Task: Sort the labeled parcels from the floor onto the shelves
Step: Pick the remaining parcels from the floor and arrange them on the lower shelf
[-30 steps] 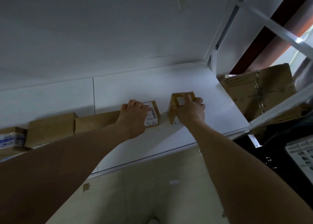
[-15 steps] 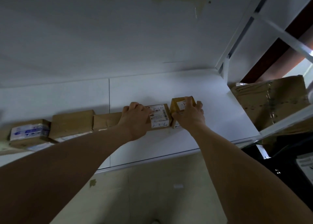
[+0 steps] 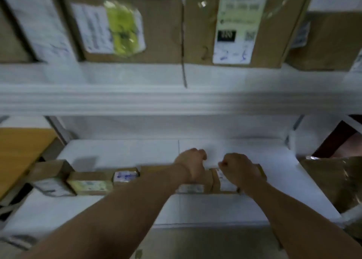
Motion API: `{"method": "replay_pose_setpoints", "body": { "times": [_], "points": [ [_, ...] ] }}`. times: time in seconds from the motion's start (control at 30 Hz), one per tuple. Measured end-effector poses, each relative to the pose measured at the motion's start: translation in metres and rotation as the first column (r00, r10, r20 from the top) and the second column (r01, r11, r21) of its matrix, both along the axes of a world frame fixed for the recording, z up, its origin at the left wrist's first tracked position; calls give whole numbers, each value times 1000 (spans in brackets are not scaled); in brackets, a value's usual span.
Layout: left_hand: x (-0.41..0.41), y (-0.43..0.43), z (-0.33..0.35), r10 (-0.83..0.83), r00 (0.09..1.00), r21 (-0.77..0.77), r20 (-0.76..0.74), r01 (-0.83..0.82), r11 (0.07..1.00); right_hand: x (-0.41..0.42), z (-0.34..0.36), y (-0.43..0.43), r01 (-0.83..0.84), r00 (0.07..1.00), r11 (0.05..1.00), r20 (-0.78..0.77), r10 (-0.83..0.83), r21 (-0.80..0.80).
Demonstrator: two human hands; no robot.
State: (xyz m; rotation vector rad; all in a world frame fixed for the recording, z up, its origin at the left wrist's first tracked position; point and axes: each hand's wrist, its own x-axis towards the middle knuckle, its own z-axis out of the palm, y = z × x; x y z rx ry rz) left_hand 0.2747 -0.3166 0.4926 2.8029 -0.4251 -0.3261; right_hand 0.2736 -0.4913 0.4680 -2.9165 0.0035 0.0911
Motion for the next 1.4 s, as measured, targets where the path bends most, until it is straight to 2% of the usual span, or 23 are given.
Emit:
{"method": "replay_pose_setpoints", "body": {
  "times": [0.07,0.27,0.37,0.4,0.47,0.57,0.67,0.77,0.87,0.97,1.13,1.23,1.4],
  "points": [
    [-16,21,30,-47,999,-28,-28,46,999,-11,29,23,-52,998,998,-34,51,-31],
    [-62,84,111,-205,977,214,-55,212,954,-41,134,110,-208,946,976,-269,181,-72],
    [-81,115,154,-300,943,292,-144,330,898,-66,189,153,-265,888,959,-412,204,-96],
    [-89,125,167,-323,929,288,-181,364,886,-76,209,165,-282,865,954,-455,209,-100],
    [-106,145,194,-292,926,182,-240,338,924,-91,248,184,-340,829,935,-503,245,-104],
    [-125,172,240,-274,929,102,-248,306,947,-105,299,206,-370,808,929,-494,323,3],
    [-136,201,284,-236,961,78,-145,249,965,-110,336,222,-395,822,904,-377,427,161],
    [-133,220,321,-174,984,26,36,173,984,-108,362,229,-394,872,865,-172,459,310],
    [-116,226,346,-37,964,-100,262,66,993,-101,376,229,-370,926,860,67,371,351],
    [-97,220,357,70,880,-147,469,-1,989,-90,378,214,-334,933,855,265,242,397],
    [-68,190,356,40,865,-101,501,13,995,-73,382,157,-276,867,862,498,31,425],
    [-54,157,353,6,840,-33,543,14,999,-65,386,108,-229,832,862,550,-67,453],
    [-37,97,354,2,799,-84,601,61,995,-52,390,33,-137,715,883,662,-226,450]
  ]
}}
